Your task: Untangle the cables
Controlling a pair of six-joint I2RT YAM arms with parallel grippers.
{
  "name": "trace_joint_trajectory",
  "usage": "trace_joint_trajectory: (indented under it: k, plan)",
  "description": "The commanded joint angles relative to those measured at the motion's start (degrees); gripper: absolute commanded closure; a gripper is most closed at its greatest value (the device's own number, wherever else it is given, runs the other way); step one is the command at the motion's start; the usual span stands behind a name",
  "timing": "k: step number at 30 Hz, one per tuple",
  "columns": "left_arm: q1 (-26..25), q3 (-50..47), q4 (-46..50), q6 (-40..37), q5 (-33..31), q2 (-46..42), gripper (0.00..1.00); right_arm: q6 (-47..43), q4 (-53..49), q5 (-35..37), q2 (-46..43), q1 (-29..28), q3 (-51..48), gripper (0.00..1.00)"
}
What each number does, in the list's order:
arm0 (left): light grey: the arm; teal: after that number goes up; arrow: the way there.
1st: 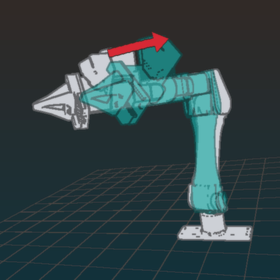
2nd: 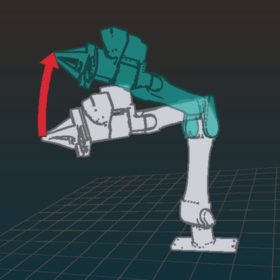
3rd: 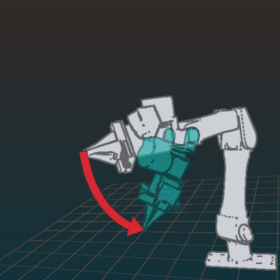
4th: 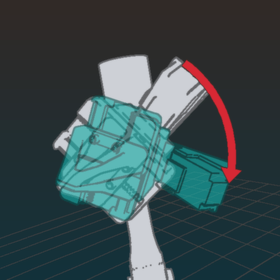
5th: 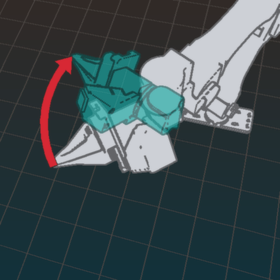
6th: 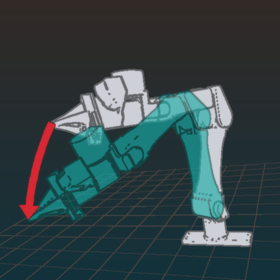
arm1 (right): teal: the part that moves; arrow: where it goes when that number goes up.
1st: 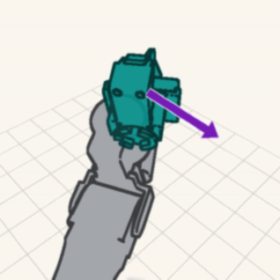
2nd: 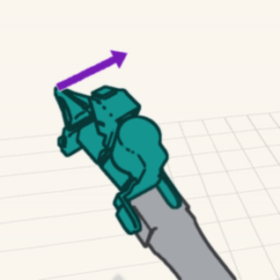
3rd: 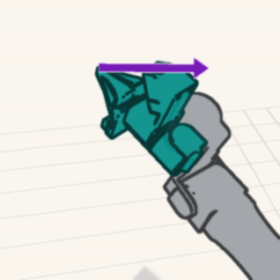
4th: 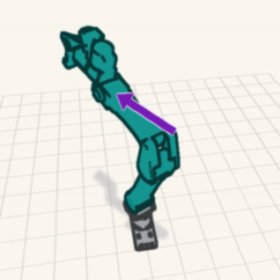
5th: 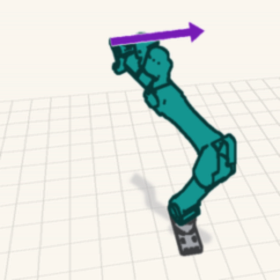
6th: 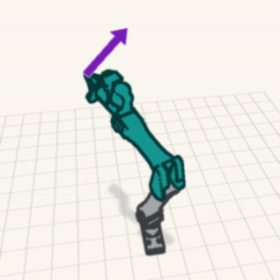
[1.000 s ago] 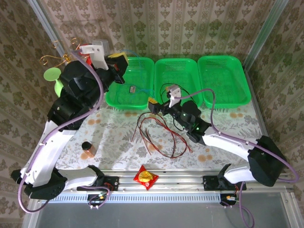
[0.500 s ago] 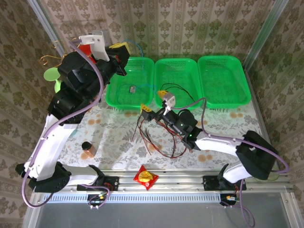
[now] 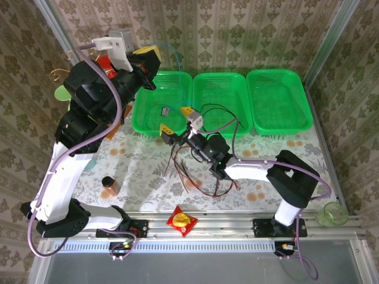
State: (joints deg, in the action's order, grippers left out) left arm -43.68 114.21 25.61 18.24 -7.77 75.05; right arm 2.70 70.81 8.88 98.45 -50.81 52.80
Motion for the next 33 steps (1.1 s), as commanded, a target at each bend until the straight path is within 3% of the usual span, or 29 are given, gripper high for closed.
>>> trace_joint_trajectory:
  k: [1,5,13,16,23,33]
  plan:
    - [-0.59,1.54,0.77,-1.10,0.03,-0.16,1.00,-1.32,3.14,2.15,3.19,-0.19,4.70,0.06]
    - [-0.77,1.54,0.94,-1.32,-0.45,-0.32,1.00,-0.52,2.77,1.67,6.37,0.29,9.63,0.19]
    - [-0.64,0.19,1.40,-2.93,-2.63,-1.96,1.00,1.08,1.40,-0.04,4.90,0.83,8.35,0.84]
    - [-0.08,-0.91,1.76,-3.91,-3.45,-2.61,1.00,1.69,0.80,-0.51,2.01,0.80,5.14,0.99]
    - [6.05,-7.54,1.11,-3.39,-2.11,-5.01,1.00,2.76,-10.49,-4.34,-9.65,0.45,-3.22,1.00]
    - [21.03,-25.30,-6.05,5.86,7.71,-8.70,1.00,7.65,-29.09,-12.35,-28.59,-0.52,-9.72,1.00]
